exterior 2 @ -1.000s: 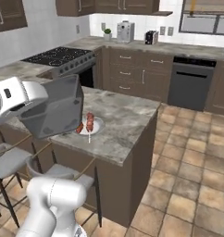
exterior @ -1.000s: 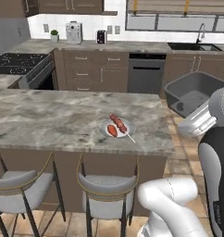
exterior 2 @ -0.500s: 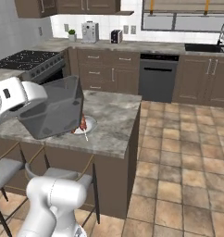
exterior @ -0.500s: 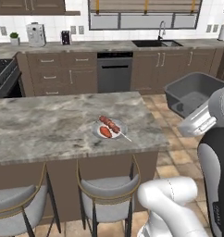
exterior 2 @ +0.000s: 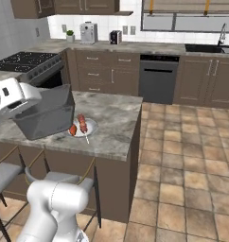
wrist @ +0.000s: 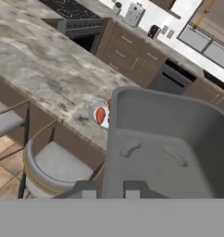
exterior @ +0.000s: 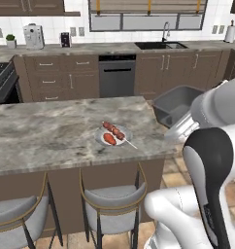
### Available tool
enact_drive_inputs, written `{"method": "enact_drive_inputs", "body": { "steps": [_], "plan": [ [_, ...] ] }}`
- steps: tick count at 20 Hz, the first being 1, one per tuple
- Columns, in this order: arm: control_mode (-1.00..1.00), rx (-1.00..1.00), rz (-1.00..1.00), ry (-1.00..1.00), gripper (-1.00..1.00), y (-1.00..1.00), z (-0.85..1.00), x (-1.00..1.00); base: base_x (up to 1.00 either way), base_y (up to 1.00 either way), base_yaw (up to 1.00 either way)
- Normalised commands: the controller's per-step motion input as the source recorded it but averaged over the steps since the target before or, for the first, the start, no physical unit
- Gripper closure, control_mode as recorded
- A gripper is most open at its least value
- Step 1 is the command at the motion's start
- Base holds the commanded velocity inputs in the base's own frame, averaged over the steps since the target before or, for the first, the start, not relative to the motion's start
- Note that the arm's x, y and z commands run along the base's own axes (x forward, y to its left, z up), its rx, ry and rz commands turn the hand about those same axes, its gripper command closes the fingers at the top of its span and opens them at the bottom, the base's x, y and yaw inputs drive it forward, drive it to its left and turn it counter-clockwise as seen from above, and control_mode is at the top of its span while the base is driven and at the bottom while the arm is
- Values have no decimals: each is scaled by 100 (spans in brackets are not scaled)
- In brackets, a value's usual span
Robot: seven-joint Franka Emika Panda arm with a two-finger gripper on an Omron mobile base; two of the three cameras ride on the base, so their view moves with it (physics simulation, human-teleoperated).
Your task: Retrieve the tupperware and aluminum foil from the cabinet and place them on the dining counter near the plate with kebab skewer and sweet potato to prepare for storing leftovers.
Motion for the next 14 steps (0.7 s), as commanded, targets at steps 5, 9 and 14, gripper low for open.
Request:
{"method": "enact_drive_inputs", "body": {
  "steps": [5, 9, 14],
  "plan": [
    [-100, 0, 47, 23, 100, 56, -48, 65, 0, 0, 0],
    [-100, 0, 49, 21, 100, 57, -46, 79, 0, 0, 0],
    [-100, -2, 34, 5, 100, 58, -50, 74, 0, 0, 0]
  ]
}}
